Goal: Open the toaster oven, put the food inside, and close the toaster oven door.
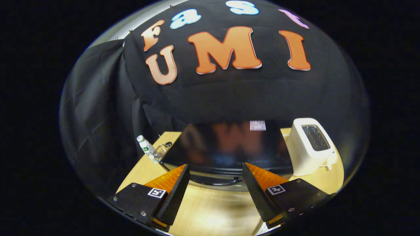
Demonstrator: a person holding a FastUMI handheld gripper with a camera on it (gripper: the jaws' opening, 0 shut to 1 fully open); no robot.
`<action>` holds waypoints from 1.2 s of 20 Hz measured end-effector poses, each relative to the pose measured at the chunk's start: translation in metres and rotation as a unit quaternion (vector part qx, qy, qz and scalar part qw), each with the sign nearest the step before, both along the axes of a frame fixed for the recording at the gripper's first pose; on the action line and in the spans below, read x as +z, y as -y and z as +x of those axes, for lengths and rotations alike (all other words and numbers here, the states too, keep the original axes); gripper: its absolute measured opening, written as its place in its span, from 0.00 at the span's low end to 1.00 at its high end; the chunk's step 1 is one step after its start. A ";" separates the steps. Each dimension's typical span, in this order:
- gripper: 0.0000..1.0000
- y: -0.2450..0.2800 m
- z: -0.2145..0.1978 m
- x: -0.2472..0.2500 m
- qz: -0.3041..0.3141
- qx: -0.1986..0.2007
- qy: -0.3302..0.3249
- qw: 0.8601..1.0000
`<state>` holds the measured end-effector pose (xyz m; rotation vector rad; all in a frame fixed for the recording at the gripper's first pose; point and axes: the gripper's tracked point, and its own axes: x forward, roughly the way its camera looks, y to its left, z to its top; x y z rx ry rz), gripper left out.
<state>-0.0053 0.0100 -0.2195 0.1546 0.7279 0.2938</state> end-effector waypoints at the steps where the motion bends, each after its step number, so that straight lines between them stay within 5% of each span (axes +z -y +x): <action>1: 0.96 0.002 0.005 0.025 0.002 0.003 0.026 1.000; 12: 0.99 0.072 0.054 0.248 -0.036 -0.036 0.251 0.967; 24: 0.99 0.103 0.047 0.316 -0.064 -0.047 0.358 0.930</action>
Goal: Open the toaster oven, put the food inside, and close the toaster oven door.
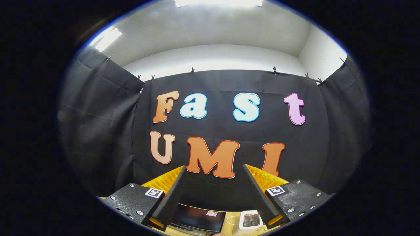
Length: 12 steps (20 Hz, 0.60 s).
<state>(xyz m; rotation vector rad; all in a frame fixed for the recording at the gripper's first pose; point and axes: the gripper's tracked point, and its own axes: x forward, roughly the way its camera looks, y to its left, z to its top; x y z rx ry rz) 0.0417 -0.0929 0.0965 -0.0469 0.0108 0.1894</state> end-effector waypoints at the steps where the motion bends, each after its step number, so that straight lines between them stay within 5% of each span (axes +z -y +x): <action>1: 0.99 0.002 -0.002 0.001 -0.001 -0.001 0.003 1.000; 12: 1.00 -0.009 0.003 -0.012 0.008 0.008 -0.010 1.000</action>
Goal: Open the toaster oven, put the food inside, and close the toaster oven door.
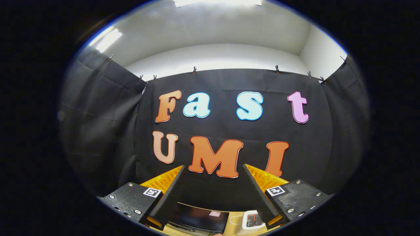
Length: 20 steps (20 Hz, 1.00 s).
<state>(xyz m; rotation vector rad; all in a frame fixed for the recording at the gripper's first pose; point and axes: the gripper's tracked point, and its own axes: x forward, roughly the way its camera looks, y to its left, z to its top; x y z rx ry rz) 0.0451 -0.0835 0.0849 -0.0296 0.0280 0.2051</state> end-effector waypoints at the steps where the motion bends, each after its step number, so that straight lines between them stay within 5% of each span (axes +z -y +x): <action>1: 1.00 0.000 0.001 -0.001 -0.001 -0.002 -0.002 1.000; 20: 1.00 0.025 -0.021 0.000 0.008 -0.026 -0.015 1.000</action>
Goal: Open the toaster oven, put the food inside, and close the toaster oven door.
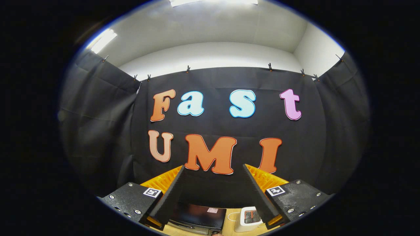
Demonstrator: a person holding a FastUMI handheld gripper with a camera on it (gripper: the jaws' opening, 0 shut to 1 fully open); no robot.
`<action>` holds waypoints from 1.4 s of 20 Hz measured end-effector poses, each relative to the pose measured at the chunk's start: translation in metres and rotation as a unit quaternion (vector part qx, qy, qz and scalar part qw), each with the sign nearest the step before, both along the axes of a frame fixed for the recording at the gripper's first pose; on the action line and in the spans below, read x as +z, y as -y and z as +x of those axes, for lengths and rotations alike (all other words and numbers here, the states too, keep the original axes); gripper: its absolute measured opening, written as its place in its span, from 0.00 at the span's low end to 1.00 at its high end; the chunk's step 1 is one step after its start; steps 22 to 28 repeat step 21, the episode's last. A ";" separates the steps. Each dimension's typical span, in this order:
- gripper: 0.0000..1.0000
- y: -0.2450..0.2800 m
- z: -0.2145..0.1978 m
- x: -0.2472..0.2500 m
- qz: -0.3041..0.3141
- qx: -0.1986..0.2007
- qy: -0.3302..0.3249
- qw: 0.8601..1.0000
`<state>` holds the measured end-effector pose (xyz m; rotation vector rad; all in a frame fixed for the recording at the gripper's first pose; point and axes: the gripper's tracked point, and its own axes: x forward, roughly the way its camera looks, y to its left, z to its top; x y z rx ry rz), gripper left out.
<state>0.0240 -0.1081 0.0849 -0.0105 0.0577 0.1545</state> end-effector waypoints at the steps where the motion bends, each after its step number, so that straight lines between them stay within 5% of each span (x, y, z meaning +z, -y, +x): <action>1: 1.00 0.000 -0.001 -0.001 0.000 -0.001 -0.001 1.000; 28: 1.00 0.049 0.001 -0.004 0.032 -0.035 0.031 0.998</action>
